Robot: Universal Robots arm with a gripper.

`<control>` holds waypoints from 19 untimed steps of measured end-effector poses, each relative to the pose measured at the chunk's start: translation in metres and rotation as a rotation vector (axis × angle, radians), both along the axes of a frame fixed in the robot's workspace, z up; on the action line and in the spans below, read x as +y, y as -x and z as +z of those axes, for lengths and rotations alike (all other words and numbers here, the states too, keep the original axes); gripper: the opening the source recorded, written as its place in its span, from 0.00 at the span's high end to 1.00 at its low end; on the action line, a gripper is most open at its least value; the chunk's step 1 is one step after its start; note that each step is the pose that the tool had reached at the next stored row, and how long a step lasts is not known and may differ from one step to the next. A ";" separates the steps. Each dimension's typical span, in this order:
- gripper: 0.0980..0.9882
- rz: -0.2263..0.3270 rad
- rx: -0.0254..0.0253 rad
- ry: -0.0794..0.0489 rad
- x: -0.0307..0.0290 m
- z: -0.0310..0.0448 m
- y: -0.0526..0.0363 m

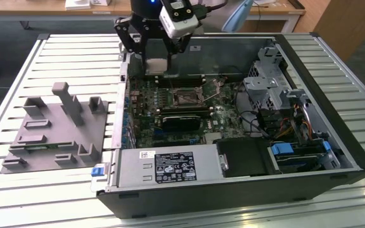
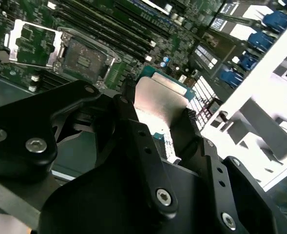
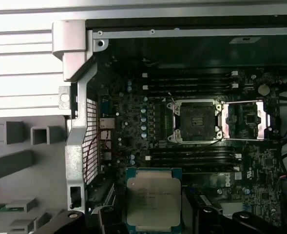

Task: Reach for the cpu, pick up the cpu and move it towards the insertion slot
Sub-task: 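Pick up the cpu and move it towards the insertion slot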

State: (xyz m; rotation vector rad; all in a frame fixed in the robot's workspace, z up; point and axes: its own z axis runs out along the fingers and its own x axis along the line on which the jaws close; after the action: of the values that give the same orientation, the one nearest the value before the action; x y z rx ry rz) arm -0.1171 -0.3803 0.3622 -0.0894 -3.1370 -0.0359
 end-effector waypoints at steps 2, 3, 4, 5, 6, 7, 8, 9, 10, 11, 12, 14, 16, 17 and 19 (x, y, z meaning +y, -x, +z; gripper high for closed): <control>0.51 -0.001 0.0000 0.000 0.0009 -0.0005 -0.0069; 0.51 -0.002 0.0000 0.000 0.0014 -0.0008 -0.0101; 0.51 -0.002 0.0001 0.000 0.0018 -0.0010 -0.0133; 0.51 -0.003 0.0000 0.000 0.0024 -0.0014 -0.0164; 0.51 -0.003 0.0000 0.000 0.0030 -0.0017 -0.0193; 0.51 -0.003 0.0000 0.000 0.0041 -0.0021 -0.0219; 0.51 -0.003 -0.0001 0.000 0.0056 -0.0026 -0.0241; 0.51 -0.004 0.0000 0.000 0.0075 -0.0030 -0.0262; 0.51 -0.004 0.0000 0.000 0.0092 -0.0034 -0.0282; 0.51 -0.004 0.0001 0.000 0.0107 -0.0038 -0.0303; 0.51 -0.004 0.0000 0.000 0.0119 -0.0043 -0.0324; 0.51 -0.005 0.0000 0.000 0.0140 -0.0049 -0.0368; 0.51 -0.005 0.0000 0.000 0.0158 -0.0056 -0.0418; 0.51 -0.006 0.0000 0.000 0.0164 -0.0059 -0.0445; 0.51 -0.007 0.0000 0.000 0.0173 -0.0065 -0.0504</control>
State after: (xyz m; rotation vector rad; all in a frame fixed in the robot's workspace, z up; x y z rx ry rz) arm -0.0668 -0.3630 0.3557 -0.1006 -3.1367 -0.0358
